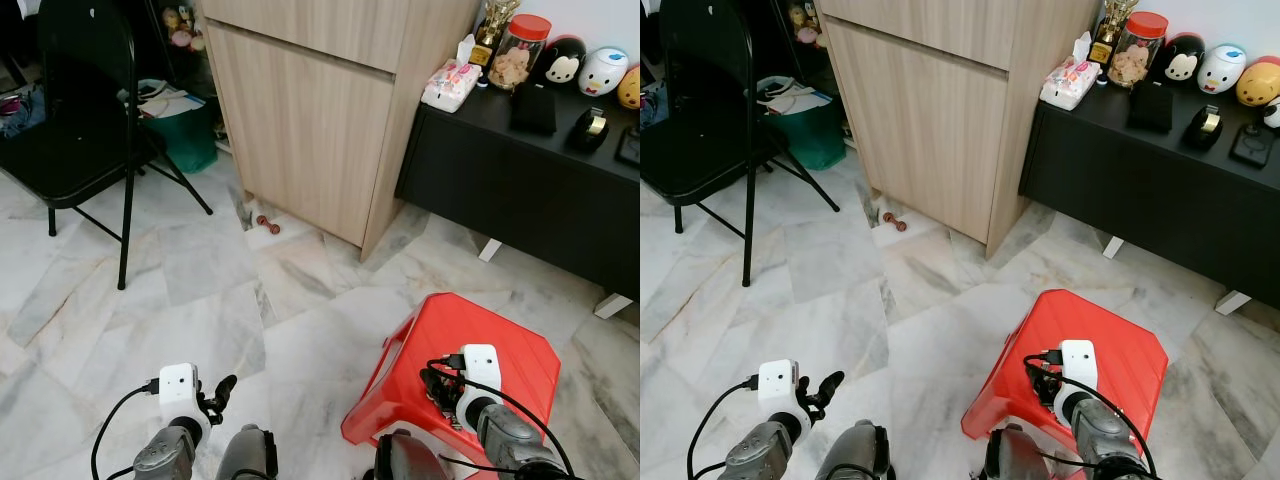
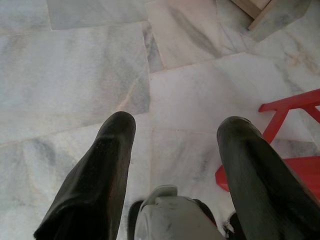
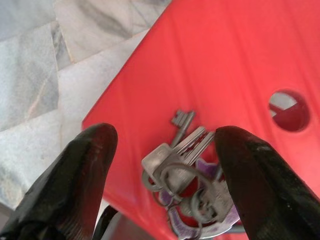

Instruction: Hang keys on a hook

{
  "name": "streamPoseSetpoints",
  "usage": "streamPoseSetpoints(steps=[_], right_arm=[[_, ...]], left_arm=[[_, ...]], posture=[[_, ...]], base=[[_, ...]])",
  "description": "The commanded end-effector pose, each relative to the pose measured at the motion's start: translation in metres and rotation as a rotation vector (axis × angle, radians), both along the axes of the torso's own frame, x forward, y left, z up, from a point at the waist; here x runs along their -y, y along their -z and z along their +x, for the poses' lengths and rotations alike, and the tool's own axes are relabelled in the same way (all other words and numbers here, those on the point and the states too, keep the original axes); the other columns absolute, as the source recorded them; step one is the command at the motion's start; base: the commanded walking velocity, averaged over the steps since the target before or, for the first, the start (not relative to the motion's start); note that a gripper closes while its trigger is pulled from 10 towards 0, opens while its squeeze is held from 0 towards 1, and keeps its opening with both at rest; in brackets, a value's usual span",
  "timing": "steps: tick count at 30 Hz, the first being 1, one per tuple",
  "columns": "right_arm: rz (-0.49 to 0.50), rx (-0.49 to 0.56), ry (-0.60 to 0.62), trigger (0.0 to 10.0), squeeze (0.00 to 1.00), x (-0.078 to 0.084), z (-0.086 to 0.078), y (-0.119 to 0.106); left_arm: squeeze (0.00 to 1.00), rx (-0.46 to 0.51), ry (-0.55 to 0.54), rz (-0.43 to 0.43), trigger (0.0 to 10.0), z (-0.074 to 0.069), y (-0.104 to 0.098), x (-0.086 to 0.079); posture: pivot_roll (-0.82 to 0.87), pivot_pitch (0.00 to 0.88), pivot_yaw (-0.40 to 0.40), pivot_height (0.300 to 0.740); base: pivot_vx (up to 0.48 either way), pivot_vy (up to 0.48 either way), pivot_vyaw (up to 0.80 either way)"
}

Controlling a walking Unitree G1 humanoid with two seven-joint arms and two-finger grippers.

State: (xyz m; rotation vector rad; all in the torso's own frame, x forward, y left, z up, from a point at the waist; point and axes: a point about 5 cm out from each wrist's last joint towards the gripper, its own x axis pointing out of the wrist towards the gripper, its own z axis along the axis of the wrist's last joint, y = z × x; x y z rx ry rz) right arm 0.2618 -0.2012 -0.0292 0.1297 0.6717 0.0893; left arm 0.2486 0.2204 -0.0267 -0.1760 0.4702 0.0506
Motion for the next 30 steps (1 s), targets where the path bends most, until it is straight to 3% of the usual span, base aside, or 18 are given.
streamPoseSetpoints(steps=[1, 8, 20, 30], right_arm=[[0.007, -0.037, 0.011, 10.0, 0.00, 0.001, -0.008, 0.007], [0.002, -0.036, 0.016, 10.0, 0.00, 0.002, -0.009, 0.007], [0.004, -0.015, 0.113, 10.0, 0.00, 0.021, -0.011, 0.004], [0.030, -0.020, 0.093, 10.0, 0.00, 0.016, -0.014, 0.007]], left_arm=[[0.00, -0.049, 0.009, -0.008, 10.0, -0.008, 0.007, 0.000], [0.00, -0.054, 0.012, -0.005, 10.0, -0.010, 0.008, -0.003], [0.00, -0.061, 0.013, -0.008, 10.0, -0.016, 0.011, -0.005], [0.00, -0.060, 0.013, -0.008, 10.0, -0.018, 0.011, -0.008]], posture=[[0.14, 0.206, -0.028, 0.646], [0.14, 0.207, -0.027, 0.646], [0.14, 0.207, -0.027, 0.646], [0.14, 0.206, -0.029, 0.646]], base=[[0.000, 0.000, 0.00], [0.000, 0.000, 0.00], [0.000, 0.000, 0.00], [0.000, 0.000, 0.00]])
